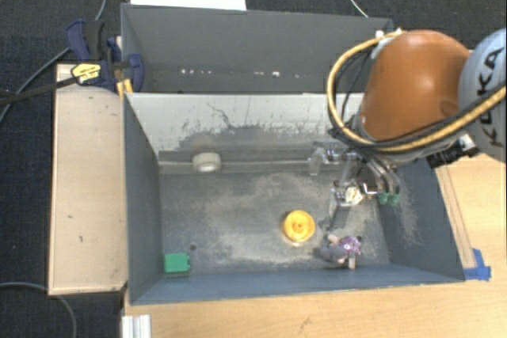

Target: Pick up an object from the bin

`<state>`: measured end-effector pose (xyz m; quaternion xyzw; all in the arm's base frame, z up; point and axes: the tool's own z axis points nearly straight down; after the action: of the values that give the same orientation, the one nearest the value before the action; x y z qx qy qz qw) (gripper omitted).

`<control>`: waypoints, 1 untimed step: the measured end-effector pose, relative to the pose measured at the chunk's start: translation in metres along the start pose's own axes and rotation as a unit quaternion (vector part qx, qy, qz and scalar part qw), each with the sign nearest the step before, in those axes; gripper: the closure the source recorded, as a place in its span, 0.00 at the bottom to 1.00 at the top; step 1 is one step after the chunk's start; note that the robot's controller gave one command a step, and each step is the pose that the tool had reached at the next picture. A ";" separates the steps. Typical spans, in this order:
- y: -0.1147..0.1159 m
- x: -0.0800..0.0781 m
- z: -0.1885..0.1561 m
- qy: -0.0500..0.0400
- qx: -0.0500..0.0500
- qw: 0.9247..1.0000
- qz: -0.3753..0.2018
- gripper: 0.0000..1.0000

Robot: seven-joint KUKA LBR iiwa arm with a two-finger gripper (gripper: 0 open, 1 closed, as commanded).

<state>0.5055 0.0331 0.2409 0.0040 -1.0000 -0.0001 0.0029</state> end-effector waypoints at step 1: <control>0.000 -0.001 -0.004 -0.004 0.000 1.000 0.001 0.00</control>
Offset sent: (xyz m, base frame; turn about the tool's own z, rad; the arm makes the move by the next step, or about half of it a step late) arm -0.0276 -0.0238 -0.0747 -0.1330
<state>0.5069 0.0329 0.2454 0.0032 -1.0000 -0.0003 -0.0013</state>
